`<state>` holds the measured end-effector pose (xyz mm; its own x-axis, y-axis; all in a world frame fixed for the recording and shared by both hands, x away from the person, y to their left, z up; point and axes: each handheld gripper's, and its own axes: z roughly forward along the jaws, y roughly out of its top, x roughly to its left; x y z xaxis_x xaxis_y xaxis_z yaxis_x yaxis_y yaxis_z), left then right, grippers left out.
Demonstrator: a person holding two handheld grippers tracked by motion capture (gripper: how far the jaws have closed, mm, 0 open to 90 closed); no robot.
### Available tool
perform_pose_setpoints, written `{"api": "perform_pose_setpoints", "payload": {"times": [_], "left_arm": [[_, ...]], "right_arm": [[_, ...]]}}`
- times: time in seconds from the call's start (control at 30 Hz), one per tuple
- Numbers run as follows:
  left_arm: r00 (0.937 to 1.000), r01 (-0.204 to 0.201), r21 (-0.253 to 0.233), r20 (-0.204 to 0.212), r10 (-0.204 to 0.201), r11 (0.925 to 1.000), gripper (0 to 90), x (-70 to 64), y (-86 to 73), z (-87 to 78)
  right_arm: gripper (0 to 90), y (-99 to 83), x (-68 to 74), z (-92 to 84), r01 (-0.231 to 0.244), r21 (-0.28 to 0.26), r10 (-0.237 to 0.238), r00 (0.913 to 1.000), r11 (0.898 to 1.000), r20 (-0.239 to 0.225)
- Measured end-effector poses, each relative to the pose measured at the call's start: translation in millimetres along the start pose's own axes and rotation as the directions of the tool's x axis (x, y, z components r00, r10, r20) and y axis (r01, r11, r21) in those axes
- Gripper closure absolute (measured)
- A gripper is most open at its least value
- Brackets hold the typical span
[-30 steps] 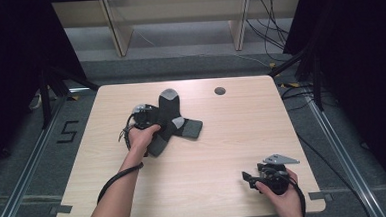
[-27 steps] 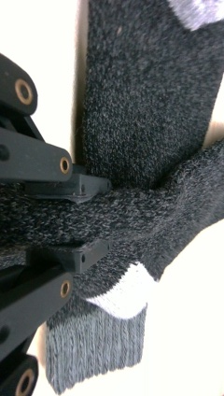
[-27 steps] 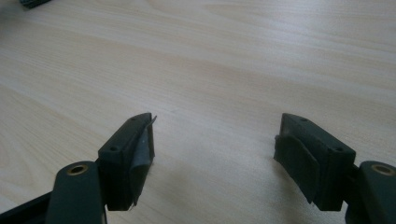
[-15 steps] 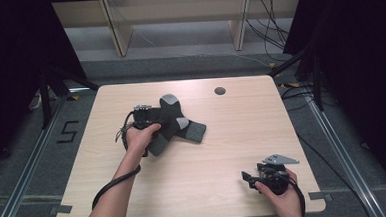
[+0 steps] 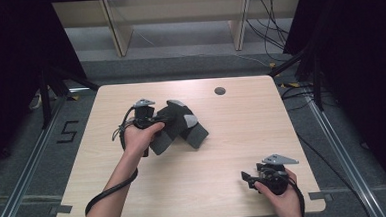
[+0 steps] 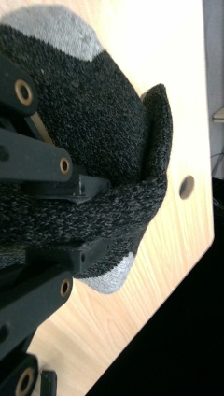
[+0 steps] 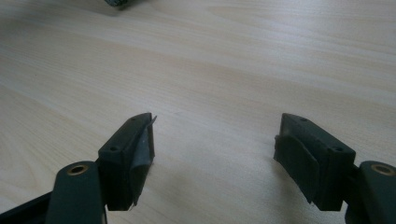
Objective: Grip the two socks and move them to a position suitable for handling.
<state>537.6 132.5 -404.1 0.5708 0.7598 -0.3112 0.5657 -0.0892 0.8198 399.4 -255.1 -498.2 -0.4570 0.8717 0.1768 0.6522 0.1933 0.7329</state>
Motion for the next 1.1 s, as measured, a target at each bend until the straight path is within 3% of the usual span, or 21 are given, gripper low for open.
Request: {"api": "perform_pose_setpoints", "payload": {"times": [0.13,0.2,0.23,0.3,0.47,0.5,0.63,0.67,0.73,0.93,1.0,1.03,1.07,1.1], "left_arm": [[0.9991,-0.037,-0.016,0.019,0.037,0.9992,73.2,-13.7,3.2,-6.5],[0.9984,-0.043,-0.027,0.037,0.044,0.9987,73.2,-20.4,3.8,-9.4],[0.9977,-0.045,-0.034,0.048,0.047,0.9984,73.2,-23.4,4.0,-10.6],[0.9966,-0.058,-0.041,0.057,0.06,0.9975,73.1,-29.7,4.2,-12.8],[0.9935,-0.085,-0.039,0.073,0.088,0.9956,73.1,-43.4,0.3,-16.9],[0.9924,-0.093,-0.039,0.077,0.096,0.9949,73.1,-45.9,-2.1,-17.1],[0.9899,-0.113,-0.01,0.085,0.114,0.9935,73.0,-56.0,-18.2,-14.7],[0.9892,-0.122,0.002,0.082,0.121,0.9926,73.0,-57.3,-22.2,-14.1],[0.9886,-0.126,0.027,0.087,0.123,0.9917,72.9,-60.3,-36.5,-10.6],[0.9926,-0.115,0.084,0.049,0.111,0.9899,71.9,-61.1,-81.6,-6.5],[0.9894,-0.145,0.119,0.013,0.145,0.9822,70.4,-60.7,-94.7,-6.6],[0.9905,-0.138,0.125,0.013,0.137,0.9826,69.4,-60.9,-100.8,-5.6],[0.9871,-0.159,0.146,0.004,0.16,0.9764,67.9,-60.6,-105.4,-6.4],[0.9838,-0.177,0.155,0.001,0.179,0.9719,65.4,-60.5,-109.2,-6.3]], "right_arm": [[28.5,0.5,-0.2,-1.9,0.004,-0.002,-0.004,0.9999,1.0,0.012],[28.5,0.4,-0.2,-1.3,-0.007,-0.005,0.007,1.0,1.0,0.001],[28.5,0.1,1.9,-1.9,-0.036,0.004,0.036,0.9993,0.999,-0.004],[28.5,0.3,-0.4,-1.8,-0.008,-0.006,0.008,1.0,1.0,0.003],[28.5,0.2,-0.3,-1.2,-0.018,-0.019,0.018,0.9997,1.0,-0.014],[28.5,0.7,0.0,-3.3,-0.014,-0.003,0.014,0.9999,1.0,0.003],[28.5,1.2,-0.4,-3.5,-0.009,-0.017,0.009,1.0,1.0,0.001],[28.5,1.1,2.2,-3.9,-0.042,-0.008,0.042,0.9991,0.999,-0.006],[28.5,1.7,0.2,-4.7,-0.008,-0.019,0.008,0.9999,1.0,0.009],[28.5,2.5,2.6,-6.2,-0.024,-0.012,0.024,0.9997,1.0,0.002],[28.5,3.1,2.3,-4.4,0.008,-0.025,-0.008,0.9999,1.0,0.008],[28.5,3.2,5.7,-3.5,-0.018,-0.025,0.018,0.9997,1.0,0.013],[28.5,4.4,5.2,-4.5,0.013,-0.016,-0.012,0.9999,1.0,0.01],[28.5,4.8,9.5,-4.9,-0.024,-0.008,0.024,0.9995,1.0,-0.021]]}}
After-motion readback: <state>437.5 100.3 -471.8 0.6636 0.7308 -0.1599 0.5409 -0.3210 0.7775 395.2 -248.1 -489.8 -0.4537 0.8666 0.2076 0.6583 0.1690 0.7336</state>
